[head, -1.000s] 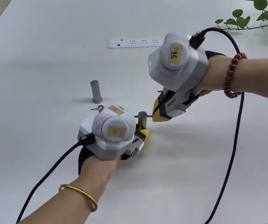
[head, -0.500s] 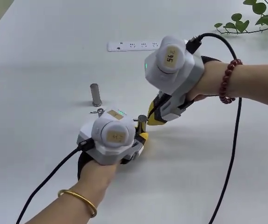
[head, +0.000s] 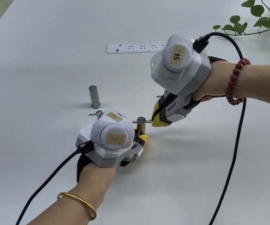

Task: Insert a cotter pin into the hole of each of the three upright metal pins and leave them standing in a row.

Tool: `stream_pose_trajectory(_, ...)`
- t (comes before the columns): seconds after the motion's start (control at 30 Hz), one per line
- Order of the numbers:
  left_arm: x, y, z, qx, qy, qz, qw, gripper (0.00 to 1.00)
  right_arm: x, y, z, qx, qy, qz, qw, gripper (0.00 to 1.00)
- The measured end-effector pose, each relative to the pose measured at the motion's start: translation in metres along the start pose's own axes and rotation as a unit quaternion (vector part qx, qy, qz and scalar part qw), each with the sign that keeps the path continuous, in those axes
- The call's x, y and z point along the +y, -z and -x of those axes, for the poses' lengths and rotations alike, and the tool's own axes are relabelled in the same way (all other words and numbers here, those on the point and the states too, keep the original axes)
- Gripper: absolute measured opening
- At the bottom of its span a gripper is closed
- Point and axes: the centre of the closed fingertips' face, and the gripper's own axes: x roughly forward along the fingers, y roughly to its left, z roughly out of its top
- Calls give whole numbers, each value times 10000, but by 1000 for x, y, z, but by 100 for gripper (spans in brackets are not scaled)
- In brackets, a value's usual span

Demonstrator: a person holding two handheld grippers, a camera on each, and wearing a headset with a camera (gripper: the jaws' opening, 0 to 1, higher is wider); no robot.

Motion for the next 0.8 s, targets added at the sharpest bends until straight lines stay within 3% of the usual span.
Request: stream_pose_trajectory(0.8, 1, 0, 0, -11, -36, 64, 10000, 10, -4, -8, -5, -95, -8, 82, 9999, 0)
